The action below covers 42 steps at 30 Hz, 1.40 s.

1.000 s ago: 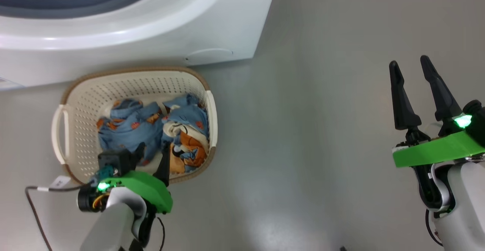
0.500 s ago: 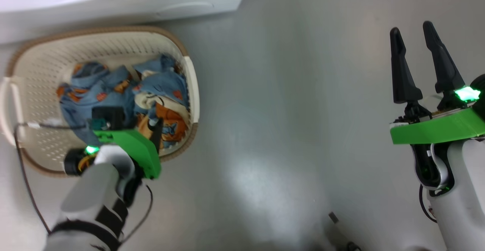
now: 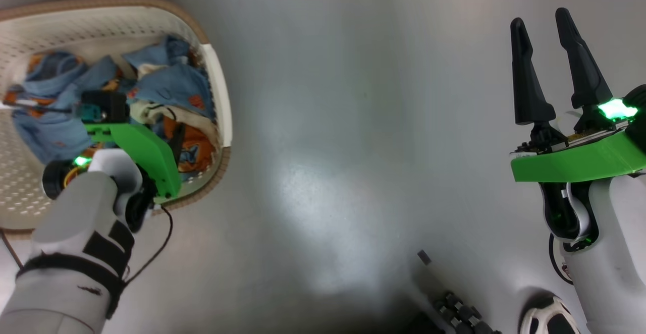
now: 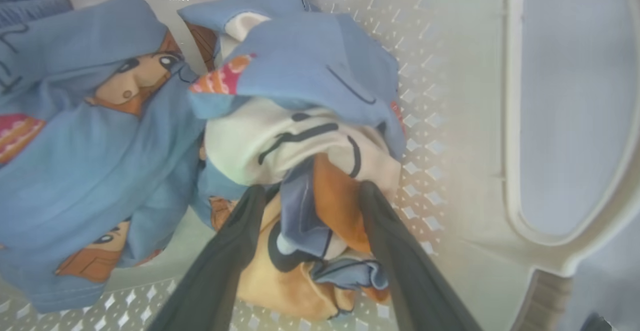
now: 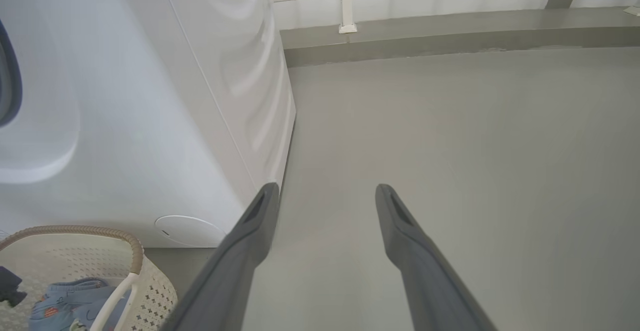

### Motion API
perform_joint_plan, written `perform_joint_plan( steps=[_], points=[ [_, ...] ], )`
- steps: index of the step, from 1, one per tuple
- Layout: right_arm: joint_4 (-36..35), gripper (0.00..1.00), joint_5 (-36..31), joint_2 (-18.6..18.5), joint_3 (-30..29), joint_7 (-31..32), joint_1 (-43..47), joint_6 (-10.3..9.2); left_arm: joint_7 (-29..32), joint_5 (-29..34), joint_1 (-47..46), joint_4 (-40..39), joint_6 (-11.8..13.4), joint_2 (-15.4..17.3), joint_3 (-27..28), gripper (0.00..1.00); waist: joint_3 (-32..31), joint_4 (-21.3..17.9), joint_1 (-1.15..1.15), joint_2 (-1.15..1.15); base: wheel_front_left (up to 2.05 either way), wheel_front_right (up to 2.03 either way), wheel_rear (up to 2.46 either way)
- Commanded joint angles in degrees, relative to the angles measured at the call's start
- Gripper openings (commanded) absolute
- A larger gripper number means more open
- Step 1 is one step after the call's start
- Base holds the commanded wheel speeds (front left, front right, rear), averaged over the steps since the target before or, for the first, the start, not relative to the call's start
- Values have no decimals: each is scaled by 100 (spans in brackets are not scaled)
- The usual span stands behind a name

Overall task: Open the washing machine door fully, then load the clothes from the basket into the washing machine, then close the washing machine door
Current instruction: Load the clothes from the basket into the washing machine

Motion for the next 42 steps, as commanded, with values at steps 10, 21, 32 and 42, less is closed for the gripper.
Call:
perform_joint_plan(
  steps=[10, 21, 32, 42],
  points=[
    [-216, 100, 34, 74, 163, -45, 63, 42, 208, -418, -361, 82, -20, 300, -153, 100, 361, -249, -1, 0, 0, 0, 0],
    [-285, 100, 49, 112, 262, -45, 15, 42, 216, -695, -586, 251, -20, 404, -351, 7, 451, -401, -1, 0, 0, 0, 0],
    [-273, 100, 17, 83, 229, -45, 48, 42, -87, -1022, -457, 195, -20, 351, -517, 0, 164, -307, -1, 0, 0, 0, 0],
    [-175, 100, -15, -11, 213, -45, 185, 42, -964, -1394, 119, -58, -20, 289, -650, 0, -632, -80, -1, 0, 0, 0, 0]
  ],
)
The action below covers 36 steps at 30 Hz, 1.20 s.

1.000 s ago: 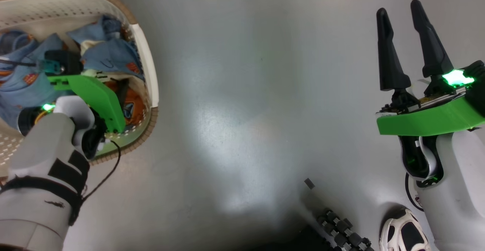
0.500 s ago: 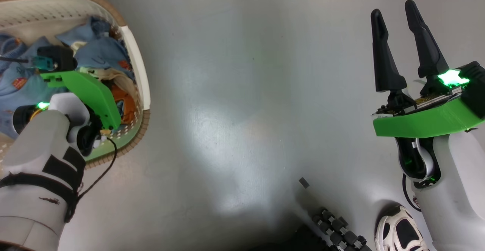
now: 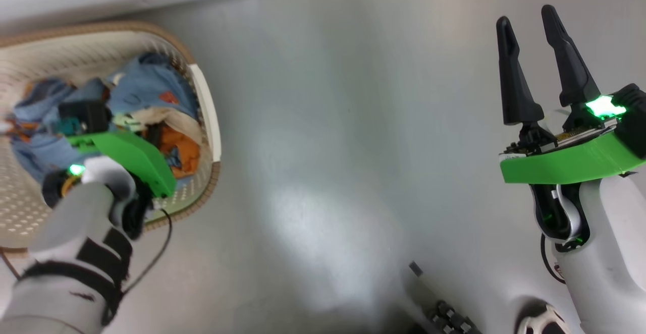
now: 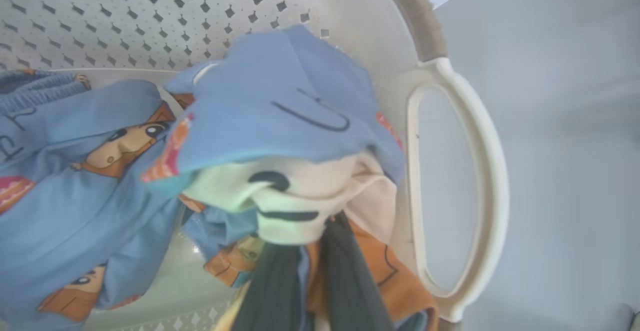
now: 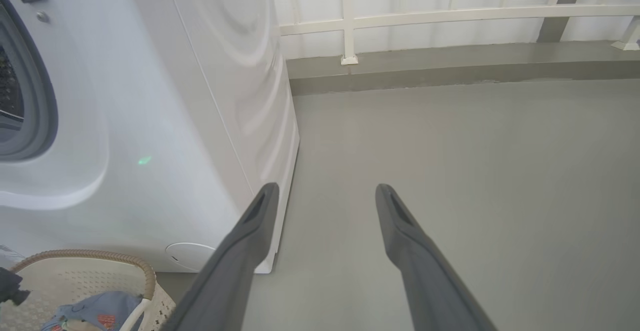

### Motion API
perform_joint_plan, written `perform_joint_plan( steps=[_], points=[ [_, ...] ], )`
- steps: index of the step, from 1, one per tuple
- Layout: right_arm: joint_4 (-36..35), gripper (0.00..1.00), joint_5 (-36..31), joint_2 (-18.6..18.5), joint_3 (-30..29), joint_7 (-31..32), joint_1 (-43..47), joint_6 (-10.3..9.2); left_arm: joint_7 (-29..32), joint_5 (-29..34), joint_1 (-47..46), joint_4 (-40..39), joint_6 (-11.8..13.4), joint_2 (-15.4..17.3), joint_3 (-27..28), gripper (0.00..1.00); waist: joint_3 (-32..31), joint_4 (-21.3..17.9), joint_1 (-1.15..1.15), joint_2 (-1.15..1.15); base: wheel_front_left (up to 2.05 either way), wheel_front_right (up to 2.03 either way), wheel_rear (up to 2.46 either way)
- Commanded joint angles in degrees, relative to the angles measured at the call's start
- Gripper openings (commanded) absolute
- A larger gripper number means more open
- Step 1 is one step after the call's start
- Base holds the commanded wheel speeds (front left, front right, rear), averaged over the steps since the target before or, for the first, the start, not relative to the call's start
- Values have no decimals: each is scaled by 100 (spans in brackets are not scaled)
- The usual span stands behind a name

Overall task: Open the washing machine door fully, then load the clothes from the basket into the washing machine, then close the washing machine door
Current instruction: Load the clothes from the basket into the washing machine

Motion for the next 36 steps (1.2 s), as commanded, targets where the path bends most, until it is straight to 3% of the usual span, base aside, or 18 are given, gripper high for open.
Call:
perform_joint_plan(
  steps=[1, 11, 20, 28, 36],
  points=[
    [-74, 100, -20, -106, 44, -45, 286, 42, -211, -86, 235, -139, -20, 112, 43, 0, -437, 170, 0, 0, 0, 0, 0],
    [68, 100, -45, -261, 33, -45, 638, 42, -1051, -347, 902, -370, -20, 38, -262, 0, -1405, 472, 0, 0, 0, 0, 0],
    [136, 100, -64, -322, -29, -45, 917, 42, -1289, -362, 1239, -632, -20, 84, -273, 0, -1973, 683, 0, 0, 0, 0, 0],
    [202, 100, -88, -356, -104, -45, 1224, 42, -1296, 509, 1758, -1423, 0, 239, 805, 0, -2492, 849, 0, 0, 0, 0, 0],
    [255, 100, -110, -410, -163, -45, 1564, 42, -1296, 1885, 2843, -2705, 210, 118, 2184, 0, -3014, 999, 0, 0, 0, 0, 0]
  ],
)
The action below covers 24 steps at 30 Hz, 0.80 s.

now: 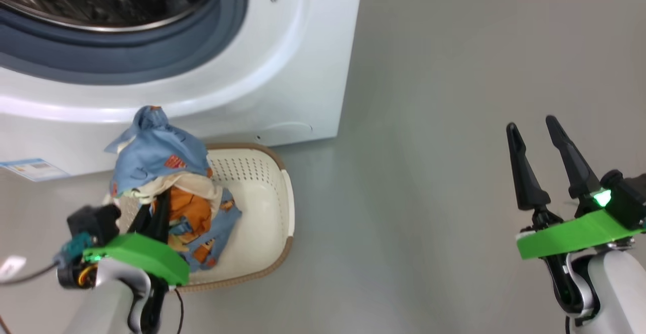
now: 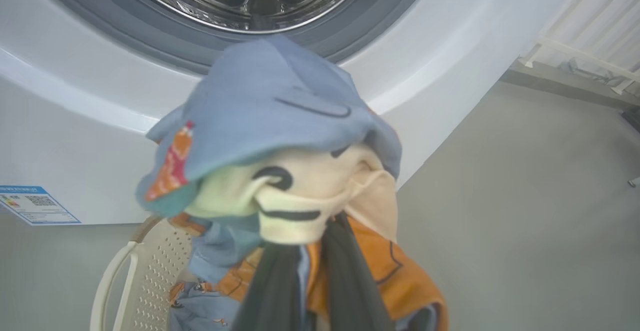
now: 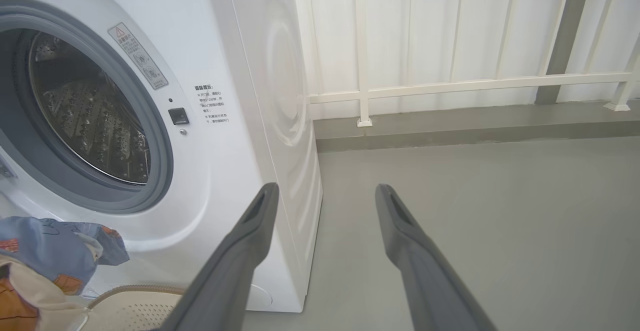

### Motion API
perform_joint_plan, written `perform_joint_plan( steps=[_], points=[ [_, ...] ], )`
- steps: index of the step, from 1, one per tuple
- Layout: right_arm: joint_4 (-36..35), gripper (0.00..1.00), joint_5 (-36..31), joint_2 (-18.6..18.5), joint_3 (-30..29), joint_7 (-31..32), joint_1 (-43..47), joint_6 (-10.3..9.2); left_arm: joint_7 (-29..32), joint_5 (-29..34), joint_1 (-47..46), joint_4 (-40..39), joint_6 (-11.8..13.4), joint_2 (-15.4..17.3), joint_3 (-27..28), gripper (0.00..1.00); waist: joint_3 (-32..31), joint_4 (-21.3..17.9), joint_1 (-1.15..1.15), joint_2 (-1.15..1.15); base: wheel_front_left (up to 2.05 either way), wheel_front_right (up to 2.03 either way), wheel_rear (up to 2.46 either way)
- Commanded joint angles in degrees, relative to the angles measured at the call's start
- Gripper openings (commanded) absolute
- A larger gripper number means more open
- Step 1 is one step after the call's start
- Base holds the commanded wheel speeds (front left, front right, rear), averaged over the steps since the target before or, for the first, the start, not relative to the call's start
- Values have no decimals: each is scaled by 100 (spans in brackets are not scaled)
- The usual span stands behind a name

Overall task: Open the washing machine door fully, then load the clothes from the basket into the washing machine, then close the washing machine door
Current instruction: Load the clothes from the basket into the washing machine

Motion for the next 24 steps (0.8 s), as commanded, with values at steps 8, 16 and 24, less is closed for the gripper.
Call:
perform_joint_plan(
  steps=[8, 16, 24],
  points=[
    [-115, 100, -67, -162, -55, -45, 342, 42, -61, 1154, 1028, -1582, 120, -126, 1267, 0, -481, 283, 1, 0, 0, 0, 0],
    [-137, 100, -72, -176, -130, -45, 567, 42, -61, 1868, 1967, -2804, 95, -474, 1946, 0, -674, 367, 1, 0, 0, 0, 0],
    [-151, 100, -68, -153, -208, -45, 681, 42, -61, 2283, 2457, -3465, 43, -735, 2196, 0, -685, 432, 1, 0, 0, 0, 0]
  ],
)
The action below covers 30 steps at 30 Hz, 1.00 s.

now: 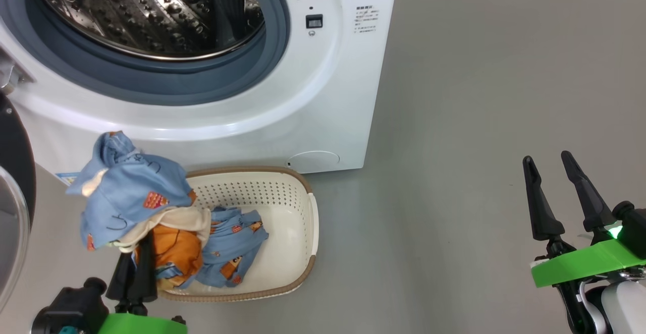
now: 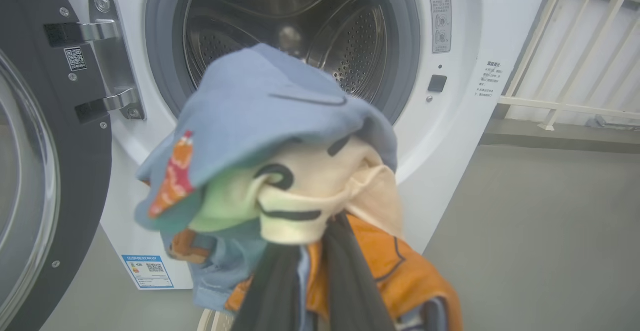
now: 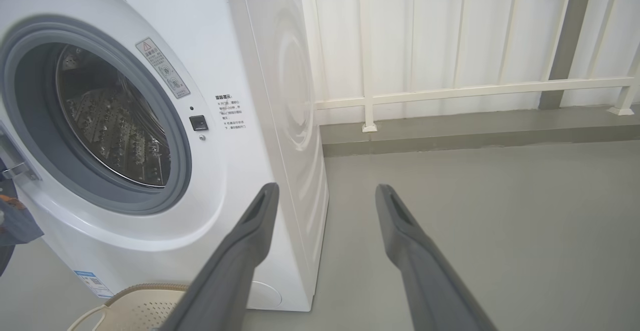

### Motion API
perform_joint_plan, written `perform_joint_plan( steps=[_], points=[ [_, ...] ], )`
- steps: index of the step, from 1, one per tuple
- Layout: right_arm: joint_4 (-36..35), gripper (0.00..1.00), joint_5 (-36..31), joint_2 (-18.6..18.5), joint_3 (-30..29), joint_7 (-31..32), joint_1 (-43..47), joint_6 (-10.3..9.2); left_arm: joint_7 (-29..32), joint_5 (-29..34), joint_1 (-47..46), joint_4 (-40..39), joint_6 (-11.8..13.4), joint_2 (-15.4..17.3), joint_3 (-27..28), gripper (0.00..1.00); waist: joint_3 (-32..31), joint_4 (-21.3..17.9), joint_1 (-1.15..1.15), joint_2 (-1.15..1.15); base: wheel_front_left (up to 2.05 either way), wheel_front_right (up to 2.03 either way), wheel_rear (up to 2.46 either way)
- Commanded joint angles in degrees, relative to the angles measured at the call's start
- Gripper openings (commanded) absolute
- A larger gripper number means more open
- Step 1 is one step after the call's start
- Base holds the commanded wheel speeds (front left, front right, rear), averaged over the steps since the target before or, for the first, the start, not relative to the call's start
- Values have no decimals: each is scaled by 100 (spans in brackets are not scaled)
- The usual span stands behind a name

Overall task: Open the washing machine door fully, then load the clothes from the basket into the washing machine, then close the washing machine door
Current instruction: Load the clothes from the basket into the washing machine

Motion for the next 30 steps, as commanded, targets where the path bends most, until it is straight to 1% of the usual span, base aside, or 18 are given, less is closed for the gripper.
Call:
perform_joint_plan(
  steps=[1, 7, 14, 19, 25, 30],
  points=[
    [-147, 100, -66, -93, 84, -46, 24, 42, -53, 91, -30, -241, -28, 41, 231, 0, 9, 10, 1, 0, 0, 0, 0],
    [-166, 100, -63, -67, 107, -46, -21, 42, -53, 190, -96, -292, -109, -64, 269, 0, 122, -5, 1, 0, 0, 0, 0],
    [-203, 100, -31, -29, 86, -46, -198, 42, -53, 258, -597, -150, -158, -122, 352, 0, 498, -90, 1, 0, 0, 0, 0],
    [-271, 100, -13, 4, 73, -46, -450, 42, -53, 347, -1221, -17, -174, -127, 459, 0, 924, -162, 1, 0, 0, 0, 0],
    [-332, 100, 9, 37, 74, -46, -754, 42, -53, 550, -2249, 243, -189, -23, 485, 0, 1490, -210, 1, 0, 0, 0, 0],
    [-369, 100, 26, 71, 61, -46, -1008, 42, -53, 632, -3251, 745, -198, 75, 490, 0, 1875, -239, 1, 0, 0, 0, 0]
  ],
)
